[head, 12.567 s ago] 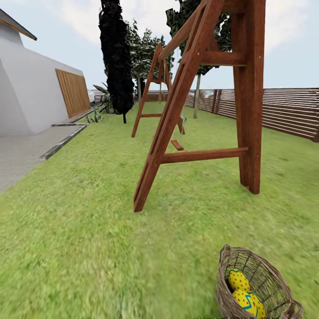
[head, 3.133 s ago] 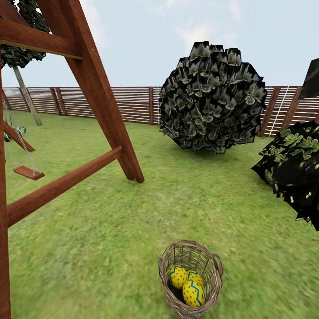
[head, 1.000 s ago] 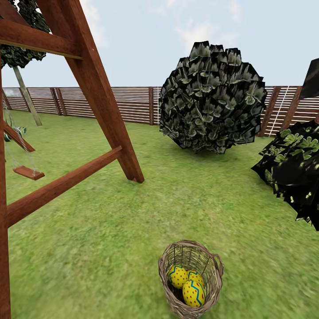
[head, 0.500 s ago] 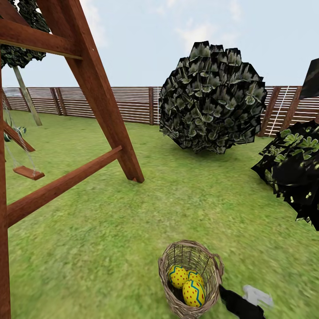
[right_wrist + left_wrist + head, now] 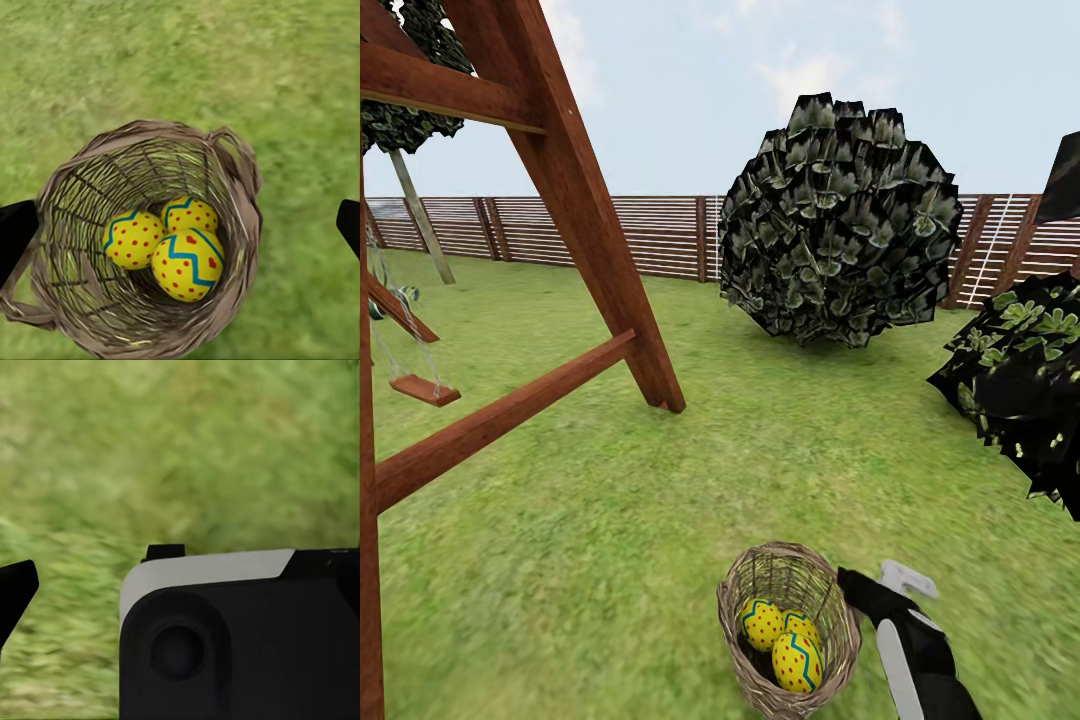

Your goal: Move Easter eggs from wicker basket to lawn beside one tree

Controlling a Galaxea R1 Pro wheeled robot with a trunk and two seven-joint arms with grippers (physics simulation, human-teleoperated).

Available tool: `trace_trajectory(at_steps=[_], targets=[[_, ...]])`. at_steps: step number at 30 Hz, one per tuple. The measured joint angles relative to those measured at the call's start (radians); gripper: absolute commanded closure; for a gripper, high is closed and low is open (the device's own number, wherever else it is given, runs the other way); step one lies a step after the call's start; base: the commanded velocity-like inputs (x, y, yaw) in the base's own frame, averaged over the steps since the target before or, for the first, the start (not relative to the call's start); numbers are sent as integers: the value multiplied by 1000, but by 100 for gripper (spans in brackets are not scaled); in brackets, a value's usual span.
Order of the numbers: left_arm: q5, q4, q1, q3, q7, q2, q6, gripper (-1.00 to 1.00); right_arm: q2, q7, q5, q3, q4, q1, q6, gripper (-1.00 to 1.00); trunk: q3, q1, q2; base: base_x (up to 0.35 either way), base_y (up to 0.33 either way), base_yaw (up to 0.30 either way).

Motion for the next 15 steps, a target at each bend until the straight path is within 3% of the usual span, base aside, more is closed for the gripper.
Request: trace_trajectory(at_steps=[7, 15], targets=[[-1, -41, 0, -1, -1, 0, 1, -100, -3, -5, -39, 4, 88, -71, 7, -100, 0, 0, 0, 12, 0, 0], [-1, -56, 0, -3, -2, 1, 2, -100, -15, -8, -39, -4, 205, -132, 49, -100, 0, 0, 0, 186, 0, 0]])
